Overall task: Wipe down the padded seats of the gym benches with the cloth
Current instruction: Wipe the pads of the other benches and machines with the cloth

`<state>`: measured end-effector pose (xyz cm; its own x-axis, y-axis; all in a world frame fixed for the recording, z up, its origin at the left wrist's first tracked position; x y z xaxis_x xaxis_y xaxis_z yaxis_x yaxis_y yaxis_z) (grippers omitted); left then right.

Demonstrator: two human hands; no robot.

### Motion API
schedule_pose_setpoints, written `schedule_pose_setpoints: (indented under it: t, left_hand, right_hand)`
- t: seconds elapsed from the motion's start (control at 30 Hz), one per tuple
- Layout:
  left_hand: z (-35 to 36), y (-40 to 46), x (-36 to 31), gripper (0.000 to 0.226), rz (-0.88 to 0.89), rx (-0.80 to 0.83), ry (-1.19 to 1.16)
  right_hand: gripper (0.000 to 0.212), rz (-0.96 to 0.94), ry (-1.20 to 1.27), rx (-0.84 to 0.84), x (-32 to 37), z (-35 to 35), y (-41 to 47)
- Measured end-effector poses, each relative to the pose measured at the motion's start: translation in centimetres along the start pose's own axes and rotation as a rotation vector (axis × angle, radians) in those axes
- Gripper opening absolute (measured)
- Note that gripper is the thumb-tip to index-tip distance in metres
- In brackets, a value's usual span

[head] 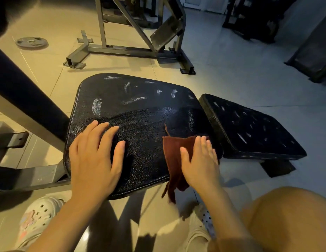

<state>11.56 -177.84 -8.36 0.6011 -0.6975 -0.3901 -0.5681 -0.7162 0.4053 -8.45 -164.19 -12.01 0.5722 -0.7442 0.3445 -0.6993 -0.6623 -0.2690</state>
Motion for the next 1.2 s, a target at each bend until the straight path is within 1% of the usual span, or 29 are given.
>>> schedule_pose_setpoints:
  t: [0.1, 0.17, 0.23, 0.4, 0.53, 0.6, 0.7, 0.73, 0.8, 0.9, 0.97, 1.03, 1.1, 1.2]
  left_hand:
    - [-0.1, 0.1, -0.2, 0.038, 0.027, -0.024, -0.007]
    - [-0.1, 0.1, -0.3, 0.038, 0.035, -0.021, -0.008]
    - [-0.1, 0.0, -0.2, 0.038, 0.037, -0.015, -0.014]
    - [0.0, -0.2, -0.1, 0.035, 0.04, -0.027, -0.015]
    - [0.0, 0.1, 0.0, 0.036, 0.021, -0.031, -0.02]
    - [0.0, 0.1, -0.1, 0.036, 0.026, -0.024, -0.017]
    - [-0.1, 0.0, -0.2, 0.035, 0.036, -0.033, -0.019]
    - [-0.2, 0.0, -0.2, 0.034, 0.042, -0.038, -0.012]
    - [-0.1, 0.0, -0.2, 0.034, 0.057, -0.042, -0.005]
    - [0.0, -0.1, -0.2, 0.034, 0.061, -0.062, -0.002]
    - [-0.1, -0.1, -0.3, 0.034, 0.038, -0.091, -0.018]
    - [-0.2, -0.1, -0.2, 0.037, -0.003, -0.1, -0.024]
    - [-0.3, -0.1, -0.2, 0.039, -0.008, -0.096, -0.012]
    - [-0.4, -0.1, -0.4, 0.039, 0.008, -0.086, -0.008]
  right_hand:
    - [0.067, -0.131, 0.011, 0.038, 2.3, 1.7, -3.8]
    - [0.068, -0.167, -0.001, 0.068, 2.4, 2.0, -4.2]
    - [0.069, -0.147, -0.008, 0.06, 1.4, 1.6, -2.7]
    - [0.072, 0.003, -0.029, 0.029, -1.9, -0.6, 3.6]
    - [0.07, -0.011, -0.081, 0.04, -2.1, -1.5, 5.4]
    - [0.069, -0.089, -0.093, 0.062, -0.6, -1.0, 4.1]
    - [0.066, -0.268, -0.111, 0.081, 2.2, 0.6, 1.5]
    - [0.065, -0.296, -0.112, 0.082, 2.6, 0.7, 1.3]
    - [0.064, -0.278, -0.116, 0.077, 2.1, 0.3, 2.7]
    - [0.069, -0.148, -0.106, 0.05, 0.5, -1.4, 7.2]
    - [0.07, -0.101, -0.106, 0.051, 0.4, -2.2, 10.1]
    - [0.07, -0.114, -0.114, 0.043, 1.2, -2.5, 11.7]
    - [0.069, -0.149, -0.124, 0.023, 2.0, -2.5, 11.8]
    - [0.064, -0.27, -0.125, 0.036, 3.0, -1.6, 9.2]
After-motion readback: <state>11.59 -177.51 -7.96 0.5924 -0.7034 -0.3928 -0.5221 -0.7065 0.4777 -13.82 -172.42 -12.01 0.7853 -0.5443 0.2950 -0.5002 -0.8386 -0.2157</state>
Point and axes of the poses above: each hand's wrist, its own y-axis towards the middle knuckle, its own z-axis out of the palm, x = y × z, the point moved 6 cm from there along y, towards the middle knuckle, and after that the axes turned 11 degrees about x, right-handed, at the moved point
